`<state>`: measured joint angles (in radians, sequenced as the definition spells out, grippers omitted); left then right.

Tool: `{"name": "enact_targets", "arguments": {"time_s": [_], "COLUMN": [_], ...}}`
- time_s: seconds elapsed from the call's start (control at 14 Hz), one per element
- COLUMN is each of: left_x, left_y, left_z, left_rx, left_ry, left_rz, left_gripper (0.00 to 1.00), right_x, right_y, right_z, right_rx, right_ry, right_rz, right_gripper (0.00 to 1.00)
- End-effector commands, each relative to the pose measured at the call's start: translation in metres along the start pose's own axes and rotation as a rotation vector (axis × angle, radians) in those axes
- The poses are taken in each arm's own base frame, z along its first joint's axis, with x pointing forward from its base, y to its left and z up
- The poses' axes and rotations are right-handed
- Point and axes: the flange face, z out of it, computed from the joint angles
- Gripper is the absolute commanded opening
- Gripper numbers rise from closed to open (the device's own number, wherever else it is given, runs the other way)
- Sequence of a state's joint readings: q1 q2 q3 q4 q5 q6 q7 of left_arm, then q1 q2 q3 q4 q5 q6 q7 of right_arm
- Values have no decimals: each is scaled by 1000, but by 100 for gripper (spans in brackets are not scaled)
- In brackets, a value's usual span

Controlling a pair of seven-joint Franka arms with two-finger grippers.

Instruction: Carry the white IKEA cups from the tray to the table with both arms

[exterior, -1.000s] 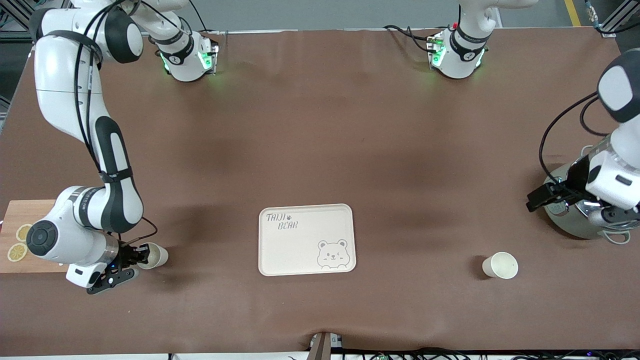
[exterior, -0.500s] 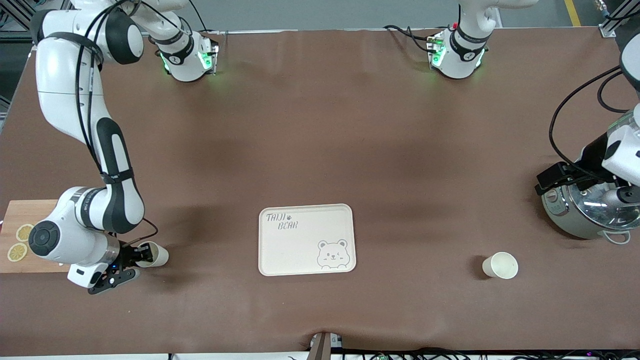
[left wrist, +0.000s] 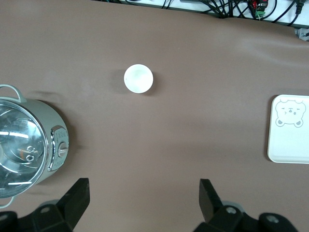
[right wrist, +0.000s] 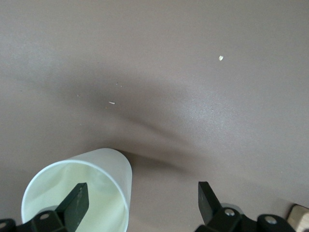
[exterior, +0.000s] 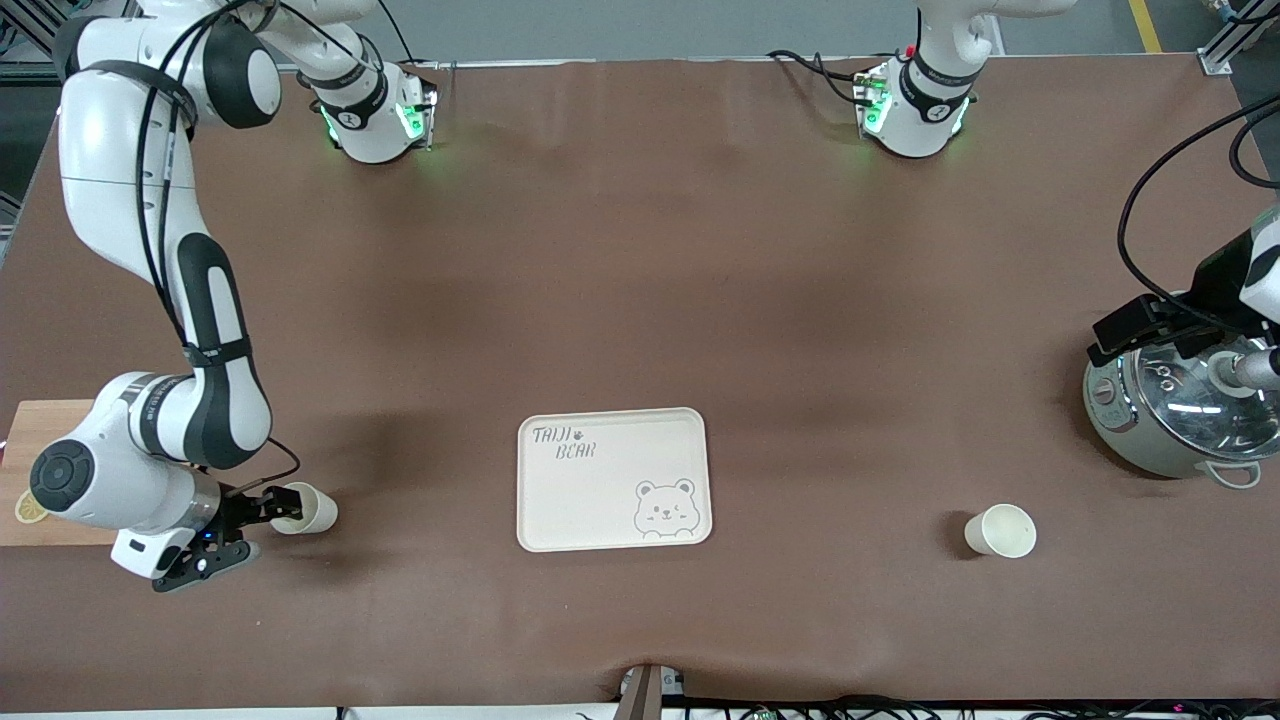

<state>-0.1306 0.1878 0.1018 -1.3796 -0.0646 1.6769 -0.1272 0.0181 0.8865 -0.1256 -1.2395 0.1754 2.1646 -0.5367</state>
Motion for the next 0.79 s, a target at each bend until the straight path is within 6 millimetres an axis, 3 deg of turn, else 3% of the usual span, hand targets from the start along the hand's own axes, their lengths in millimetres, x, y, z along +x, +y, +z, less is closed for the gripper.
{"name": "enact_targets", "arguments": {"time_s": [0.0,0.36,0.71], "left_x": [-1,-1,-3], "left_y": [0,-2,-7], "left_z": [-10,-9,-12], "left_rx": [-4,22,40], "left_ry": [-1,1,-6], "left_rz": [14,17,132], "left_gripper": [100,100,100], "right_x": [1,6,-27], "right_y": [-6,-11,-37], "right_z": [-31,-137,-272], "right_rx": [39,83,111], "right_ry": [-7,-77,-93], "right_rz": [-11,-34,-5], "right_gripper": [100,100,100]}}
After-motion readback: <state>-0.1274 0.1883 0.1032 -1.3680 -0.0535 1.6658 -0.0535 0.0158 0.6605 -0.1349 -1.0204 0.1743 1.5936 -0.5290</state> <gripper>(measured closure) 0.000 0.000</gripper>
